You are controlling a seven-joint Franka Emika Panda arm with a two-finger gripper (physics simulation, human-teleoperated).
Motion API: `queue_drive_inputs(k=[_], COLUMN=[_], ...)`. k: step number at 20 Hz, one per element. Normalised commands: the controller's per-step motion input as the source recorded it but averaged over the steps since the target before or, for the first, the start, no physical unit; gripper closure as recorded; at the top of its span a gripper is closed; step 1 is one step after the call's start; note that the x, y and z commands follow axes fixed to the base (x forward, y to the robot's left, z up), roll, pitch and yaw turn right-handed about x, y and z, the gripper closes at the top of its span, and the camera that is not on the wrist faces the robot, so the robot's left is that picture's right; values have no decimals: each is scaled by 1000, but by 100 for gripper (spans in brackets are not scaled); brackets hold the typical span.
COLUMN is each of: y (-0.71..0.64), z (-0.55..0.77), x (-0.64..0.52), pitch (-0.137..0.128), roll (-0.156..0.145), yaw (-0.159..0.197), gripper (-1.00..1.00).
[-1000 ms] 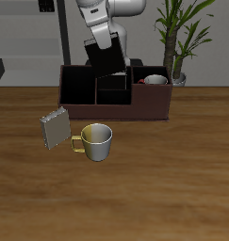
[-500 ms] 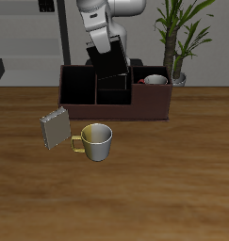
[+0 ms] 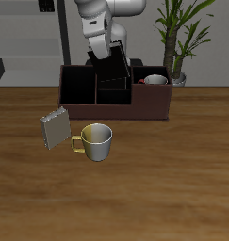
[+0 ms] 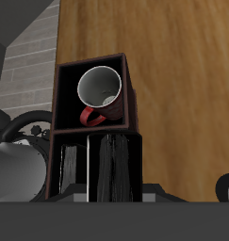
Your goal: Place the red mug into the back desk caddy's right compartment and place the left black book into the back desk caddy's back compartment and place the right black book into the back desk caddy's front compartment
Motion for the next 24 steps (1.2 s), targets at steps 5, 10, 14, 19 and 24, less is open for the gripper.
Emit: queue_drive_inputs(k=[5,10,14,19,24], y=[-16,-4,39,56,67], z=[-105,-66,-190,-175,-157], x=[-17,12,59,21,2], pitch=[27,10,26,36,33], roll=[4,-1,-2,10,13], yaw=[2,-24,-15,-2,4], gripper=[100,100,100,100,100])
